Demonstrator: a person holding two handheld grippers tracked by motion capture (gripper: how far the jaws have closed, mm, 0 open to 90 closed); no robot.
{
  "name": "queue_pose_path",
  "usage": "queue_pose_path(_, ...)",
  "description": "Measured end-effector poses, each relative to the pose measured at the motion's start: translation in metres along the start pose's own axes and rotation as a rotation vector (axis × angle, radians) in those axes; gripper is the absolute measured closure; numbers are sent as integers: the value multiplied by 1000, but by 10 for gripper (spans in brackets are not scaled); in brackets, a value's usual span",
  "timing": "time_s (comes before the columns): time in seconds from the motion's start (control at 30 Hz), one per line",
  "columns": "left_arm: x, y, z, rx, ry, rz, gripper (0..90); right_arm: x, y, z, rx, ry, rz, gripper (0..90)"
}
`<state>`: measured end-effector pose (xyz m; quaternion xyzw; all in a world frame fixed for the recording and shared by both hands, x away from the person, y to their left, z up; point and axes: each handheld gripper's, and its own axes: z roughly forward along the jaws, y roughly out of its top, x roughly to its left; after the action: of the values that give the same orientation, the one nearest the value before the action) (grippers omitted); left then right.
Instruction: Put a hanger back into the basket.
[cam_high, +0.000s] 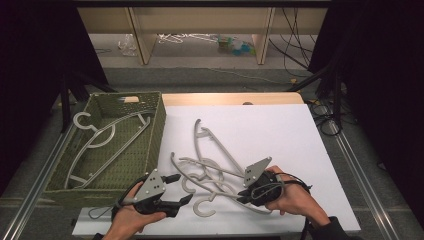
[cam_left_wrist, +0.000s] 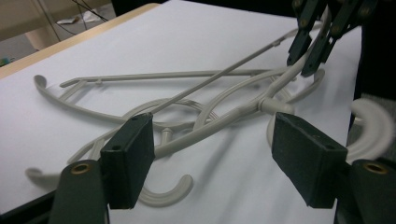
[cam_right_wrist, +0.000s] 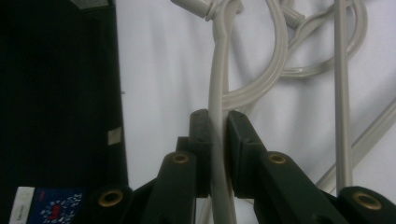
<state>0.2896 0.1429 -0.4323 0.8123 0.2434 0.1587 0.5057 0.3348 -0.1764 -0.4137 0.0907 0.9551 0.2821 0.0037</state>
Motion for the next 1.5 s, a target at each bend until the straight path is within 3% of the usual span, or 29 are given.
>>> queue_pose_path(0.23,-3,4,14,59,-33,111,349,4,1,-8,-16,39,-20,819)
queue_pose_path(0.3,-4,3,17,77,-43,119,351,5,1,-10,-25,41,-22,818)
queue_pose_path(0.37,-4,2,21,98,-37,154,351,6,2,-10,-25,49,-27,819)
queue_pose_path(0.43,-4,1,23,110,-49,156,354,8,3,-10,-27,63,-32,819)
queue_pose_path(0.63,-7,3,28,126,-71,204,406,10,5,-11,-34,87,-54,819)
queue_pose_path(0.8,-10,2,33,176,-112,290,459,11,5,-10,-30,94,-64,820)
queue_pose_path(0.87,-14,1,37,162,-126,275,460,10,5,-12,-38,100,-66,820)
queue_pose_path(0.97,-14,2,41,186,-133,304,479,11,5,-13,-40,107,-68,820)
queue_pose_path(1.1,-14,2,46,189,-152,296,562,11,6,-12,-45,118,-73,820)
queue_pose_path(1.27,-15,5,45,192,-176,314,655,11,5,-13,-59,122,-70,819)
queue_pose_path(1.4,-16,9,42,198,-174,348,683,11,4,-16,-79,132,-59,812)
queue_pose_path(1.5,-16,13,40,172,-168,338,696,9,4,-19,-96,105,-58,794)
